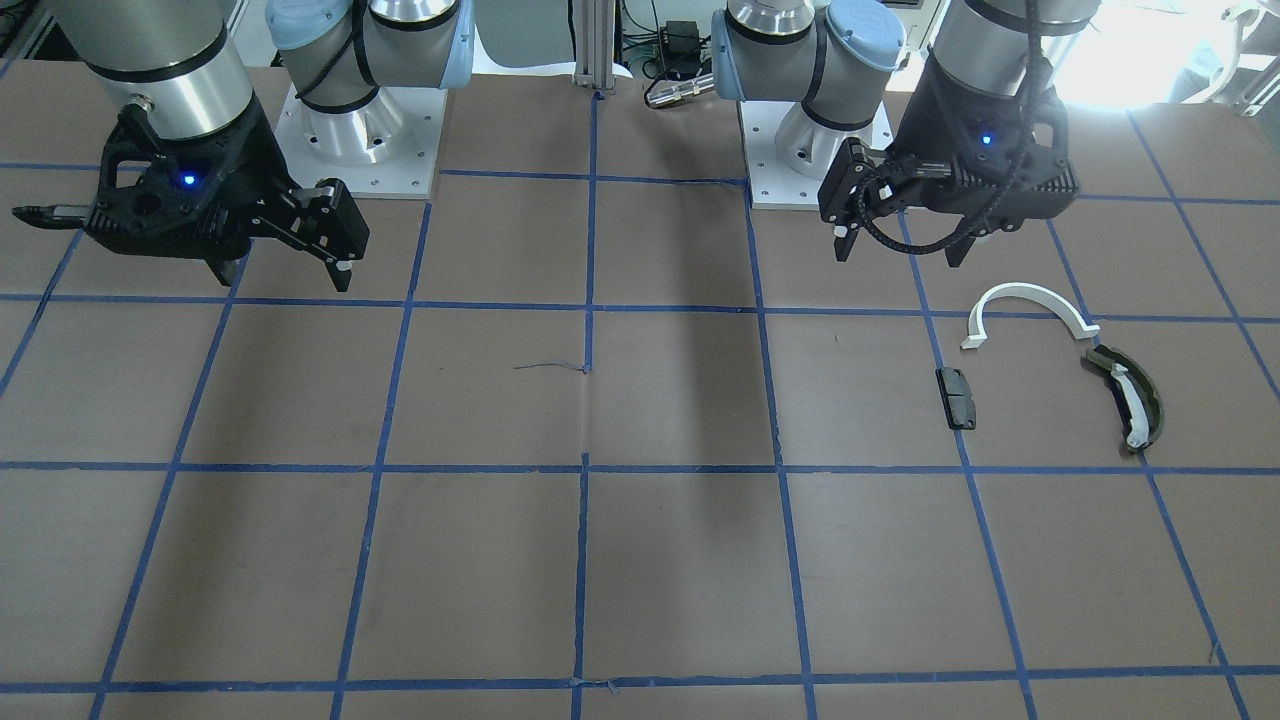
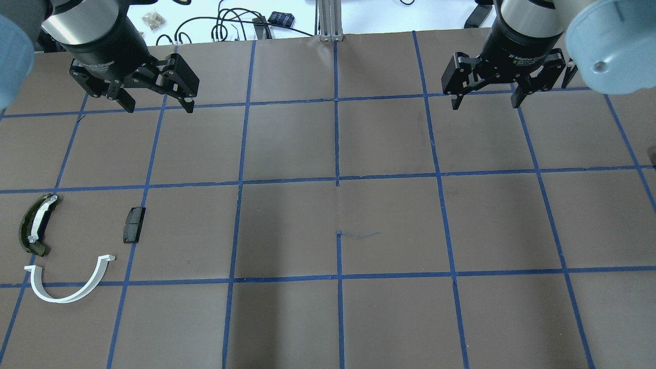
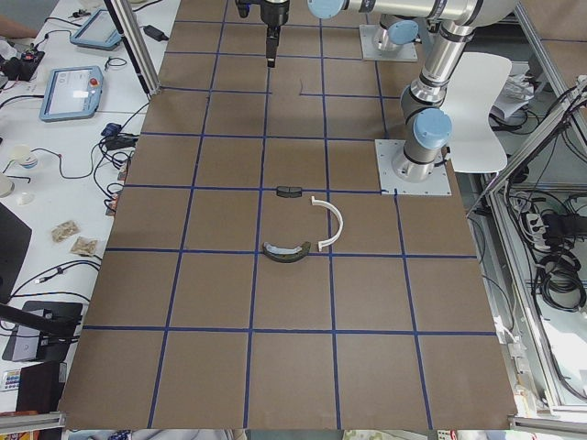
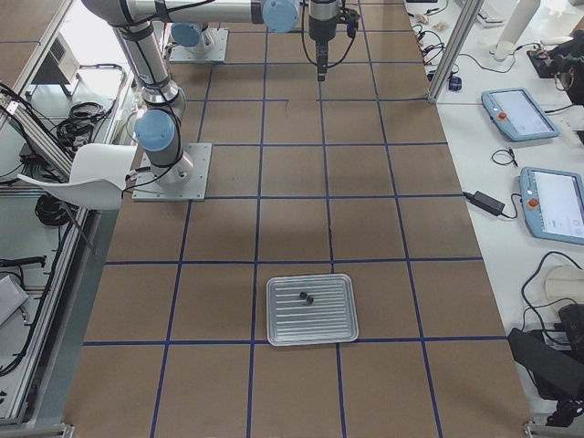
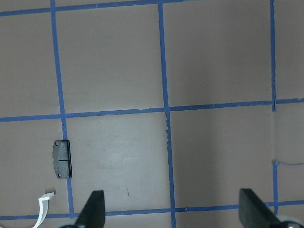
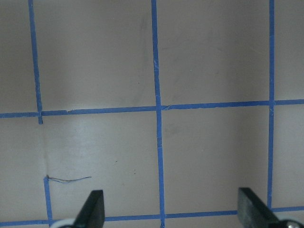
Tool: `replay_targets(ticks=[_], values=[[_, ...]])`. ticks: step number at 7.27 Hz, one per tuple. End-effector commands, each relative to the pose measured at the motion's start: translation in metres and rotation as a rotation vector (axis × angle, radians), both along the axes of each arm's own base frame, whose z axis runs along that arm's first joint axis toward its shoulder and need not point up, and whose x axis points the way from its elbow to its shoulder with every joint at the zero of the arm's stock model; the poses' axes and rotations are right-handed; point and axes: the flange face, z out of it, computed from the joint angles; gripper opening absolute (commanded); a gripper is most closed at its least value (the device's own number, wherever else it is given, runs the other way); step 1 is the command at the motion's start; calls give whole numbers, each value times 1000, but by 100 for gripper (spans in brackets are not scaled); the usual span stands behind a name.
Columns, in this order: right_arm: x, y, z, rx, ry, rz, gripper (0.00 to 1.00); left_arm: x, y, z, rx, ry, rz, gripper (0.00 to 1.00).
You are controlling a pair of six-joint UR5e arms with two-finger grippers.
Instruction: Place bearing gear from tray to pile
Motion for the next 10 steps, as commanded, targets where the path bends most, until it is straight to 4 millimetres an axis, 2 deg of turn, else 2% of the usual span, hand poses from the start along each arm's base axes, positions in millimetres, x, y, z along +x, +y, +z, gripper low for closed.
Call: replay_targets(ticks=[1, 4, 6, 7, 8, 9, 10], values=[[0, -1, 2, -4, 1, 12, 100, 0, 1, -1, 3, 0, 1, 100], [-1, -1, 5, -10, 12, 13, 100, 0, 1, -1, 3, 0, 0, 100], [-15, -6, 0, -1, 18, 39, 100, 0, 1, -1, 3, 0, 0, 100], [-51, -13, -3, 16, 14, 141, 100, 0, 1, -2, 4, 0, 0, 100], [-104, -17, -6, 34, 11, 171, 100, 0, 2, -1, 3, 0, 0, 100], [-144, -21, -7, 22, 25, 314, 99, -1, 2, -1, 3, 0, -2, 100], [-196, -24, -18, 41, 22, 422, 93, 0, 2, -1, 3, 0, 0, 100]])
